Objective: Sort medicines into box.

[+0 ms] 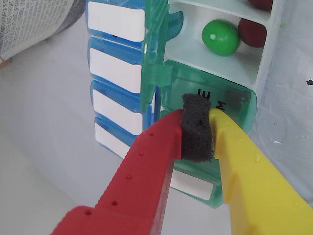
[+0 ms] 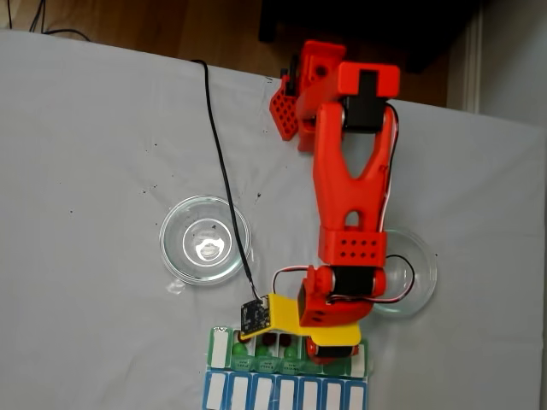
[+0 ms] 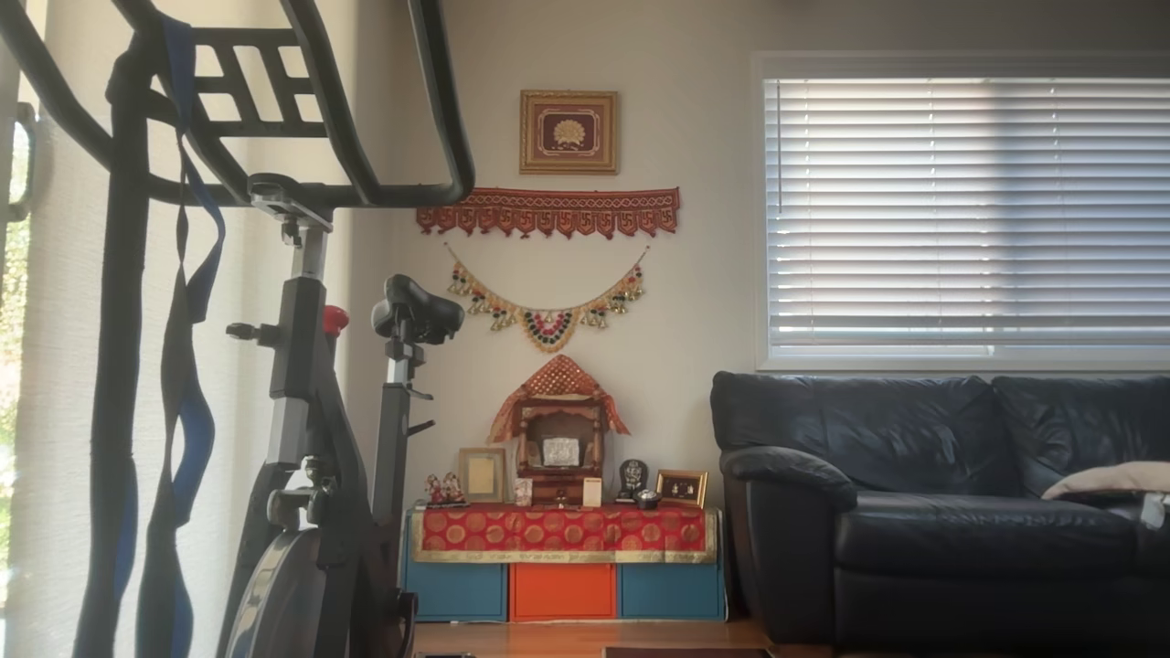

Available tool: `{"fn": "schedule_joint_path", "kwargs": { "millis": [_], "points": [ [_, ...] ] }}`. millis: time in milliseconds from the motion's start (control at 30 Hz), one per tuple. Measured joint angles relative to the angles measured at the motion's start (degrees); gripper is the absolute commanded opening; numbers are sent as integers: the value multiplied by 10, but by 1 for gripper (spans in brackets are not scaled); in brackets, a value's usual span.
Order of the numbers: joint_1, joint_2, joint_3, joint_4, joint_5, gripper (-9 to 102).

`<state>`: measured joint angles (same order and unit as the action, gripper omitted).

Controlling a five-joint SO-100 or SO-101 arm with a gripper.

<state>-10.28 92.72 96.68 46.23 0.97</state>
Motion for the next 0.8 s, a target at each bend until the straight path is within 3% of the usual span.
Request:
{"fn": "schedule_joint_path", "kwargs": {
  "millis": [267, 400, 800],
  "points": [
    [8, 27, 11, -12, 25, 1],
    [18, 85, 81, -83, 54, 1],
    [36, 202, 137, -159, 104, 1]
  ]
}}
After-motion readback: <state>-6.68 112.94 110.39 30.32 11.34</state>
